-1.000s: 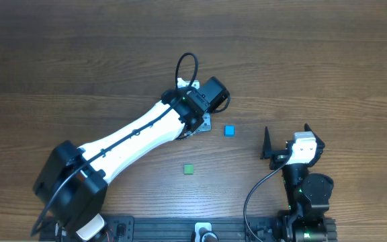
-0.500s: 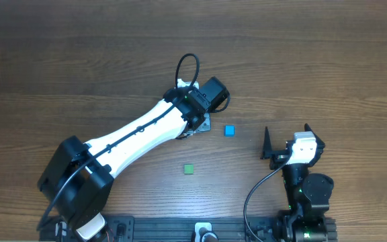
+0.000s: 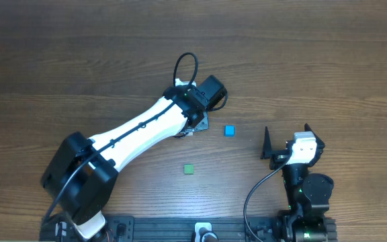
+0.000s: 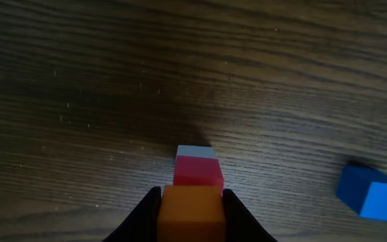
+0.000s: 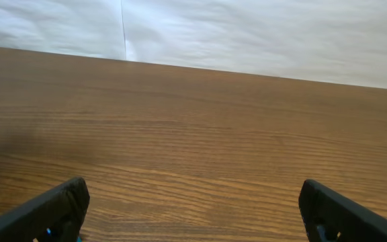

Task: Stack Cubes

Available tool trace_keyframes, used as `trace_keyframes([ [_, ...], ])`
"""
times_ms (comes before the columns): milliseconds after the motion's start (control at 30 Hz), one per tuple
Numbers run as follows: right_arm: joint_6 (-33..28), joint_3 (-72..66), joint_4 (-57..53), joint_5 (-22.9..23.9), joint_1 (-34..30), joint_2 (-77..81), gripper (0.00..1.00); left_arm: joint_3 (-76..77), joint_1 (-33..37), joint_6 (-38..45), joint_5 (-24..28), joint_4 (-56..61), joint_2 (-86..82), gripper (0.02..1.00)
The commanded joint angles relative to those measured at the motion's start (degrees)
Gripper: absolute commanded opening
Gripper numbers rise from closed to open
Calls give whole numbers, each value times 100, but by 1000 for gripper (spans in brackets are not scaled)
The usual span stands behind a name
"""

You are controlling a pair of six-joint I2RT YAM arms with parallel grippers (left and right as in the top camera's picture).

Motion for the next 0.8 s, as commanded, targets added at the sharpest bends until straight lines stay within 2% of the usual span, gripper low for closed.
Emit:
trace_keyframes([
  [33,-24,-52,20,39,17,-42,993,-9,31,-105,-22,-4,142,119],
  [267,-24,-52,20,39,17,-42,993,-9,28,-107,0,87,197,128],
  [433,-24,-52,22,39,17,-42,993,-9,28,-107,0,87,197,180],
  [633,-24,-52,22,39,17,-42,993,-9,28,-105,0,85,197,360],
  [800,-24,-52,20,39,17,-42,991,-9,28,-105,0,85,197,549],
])
